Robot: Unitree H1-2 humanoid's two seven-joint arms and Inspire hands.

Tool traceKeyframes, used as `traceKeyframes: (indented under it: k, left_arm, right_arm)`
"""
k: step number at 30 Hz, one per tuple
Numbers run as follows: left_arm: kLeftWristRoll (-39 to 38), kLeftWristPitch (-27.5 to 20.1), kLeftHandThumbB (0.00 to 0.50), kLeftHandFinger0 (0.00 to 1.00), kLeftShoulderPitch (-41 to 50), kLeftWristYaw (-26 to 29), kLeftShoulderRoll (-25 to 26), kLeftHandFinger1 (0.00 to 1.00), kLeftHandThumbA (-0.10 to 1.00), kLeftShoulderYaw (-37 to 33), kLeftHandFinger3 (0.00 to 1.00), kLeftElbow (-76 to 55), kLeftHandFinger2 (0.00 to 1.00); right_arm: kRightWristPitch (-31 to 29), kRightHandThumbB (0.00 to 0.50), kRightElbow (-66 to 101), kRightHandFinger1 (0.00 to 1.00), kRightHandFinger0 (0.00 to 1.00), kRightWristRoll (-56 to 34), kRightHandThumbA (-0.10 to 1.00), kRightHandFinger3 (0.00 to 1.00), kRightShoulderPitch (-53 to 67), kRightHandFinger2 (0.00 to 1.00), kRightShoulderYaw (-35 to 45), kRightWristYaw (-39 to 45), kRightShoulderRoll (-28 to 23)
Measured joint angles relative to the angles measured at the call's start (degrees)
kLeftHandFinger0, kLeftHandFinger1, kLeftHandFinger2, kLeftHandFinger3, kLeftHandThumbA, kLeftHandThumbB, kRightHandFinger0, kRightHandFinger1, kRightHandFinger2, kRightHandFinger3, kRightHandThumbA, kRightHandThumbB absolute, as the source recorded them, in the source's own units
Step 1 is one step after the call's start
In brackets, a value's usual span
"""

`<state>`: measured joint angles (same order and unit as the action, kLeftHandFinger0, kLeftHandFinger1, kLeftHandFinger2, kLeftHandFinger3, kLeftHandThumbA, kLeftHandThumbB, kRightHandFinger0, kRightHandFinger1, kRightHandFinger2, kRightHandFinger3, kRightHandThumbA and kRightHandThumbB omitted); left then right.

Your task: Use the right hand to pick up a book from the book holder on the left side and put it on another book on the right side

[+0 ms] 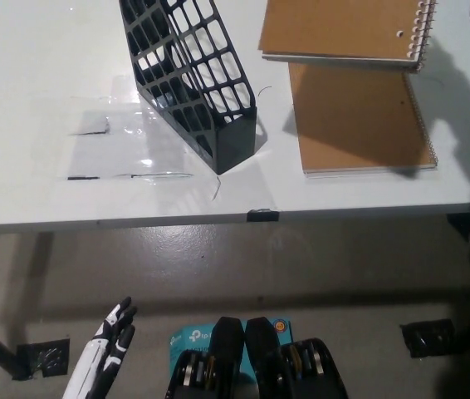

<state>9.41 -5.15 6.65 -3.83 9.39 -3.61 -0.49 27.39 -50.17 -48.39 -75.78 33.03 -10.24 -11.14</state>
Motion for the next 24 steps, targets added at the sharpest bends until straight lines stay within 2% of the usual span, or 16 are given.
traceKeyframes:
  k: [2,3,6,9,13,15,18,21,23,24]
  left_arm:
    - [0.1,-0.2,0.0,1.0,0.0,0.0,0.0,1.0,0.94,0.2,1.0,0.0,1.0]
    - [0.1,-0.4,0.0,1.0,0.0,0.0,0.0,1.0,0.95,0.3,1.0,0.0,1.0]
    - [0.2,-0.5,0.0,1.0,0.0,0.0,0.0,1.0,0.96,0.5,1.0,0.0,1.0]
    - [0.6,-0.7,0.0,1.0,0.0,0.0,0.0,1.0,0.98,0.5,1.0,0.0,1.0]
    - [0.9,-0.8,0.0,1.0,0.1,0.0,0.0,1.0,0.98,0.5,1.0,0.0,1.0]
    - [1.2,-0.8,0.0,1.0,0.1,0.0,0.0,1.0,0.98,0.6,1.0,0.0,1.0]
    - [1.3,-0.9,0.0,1.0,0.1,0.0,0.0,1.0,0.98,0.6,1.0,0.0,1.0]
    - [1.3,-0.9,0.0,1.0,0.1,0.0,0.0,1.0,0.98,0.7,1.0,0.0,1.0]
    - [1.3,-1.0,0.0,1.0,0.1,0.0,0.0,1.0,0.97,0.7,1.0,0.0,1.0]
    - [1.3,-1.0,0.0,1.0,0.1,0.0,0.0,1.0,0.98,0.7,1.0,0.0,1.0]
  right_arm:
    - [0.0,0.058,-1.8,0.19,0.0,0.0,-0.1,0.84,0.0,0.62,0.0,0.5,-0.6]
    - [0.0,0.081,-2.9,0.18,0.0,0.0,-0.1,1.0,0.0,0.63,0.0,0.8,-1.0]
    - [-0.2,0.079,-6.7,0.15,0.0,0.4,-0.1,1.0,0.0,0.65,-0.1,1.4,-1.7]
    - [-0.9,0.043,-10.7,0.16,0.0,1.4,-0.1,1.0,0.0,0.66,-0.2,1.7,-2.1]
    - [-2.3,0.034,-16.3,0.18,0.0,2.9,-0.1,1.0,-0.1,0.65,-0.4,2.9,-2.5]
    - [-2.5,0.053,-19.2,0.18,0.0,3.4,-0.1,1.0,-0.1,0.71,-0.3,3.2,-2.5]
    - [-3.7,0.028,-21.6,0.15,0.0,5.1,-0.1,1.0,0.0,0.69,-1.3,4.1,-2.6]
    - [-4.7,0.047,-23.9,0.13,0.0,6.3,-0.1,1.0,0.0,0.67,-1.9,5.1,-2.7]
    - [-5.8,0.096,-25.2,0.16,0.0,7.2,-0.1,1.0,0.1,0.68,-2.2,5.6,-2.7]
    - [-6.3,0.097,-25.7,0.17,0.0,7.5,-0.1,1.0,0.1,0.69,-2.3,6.0,-2.7]
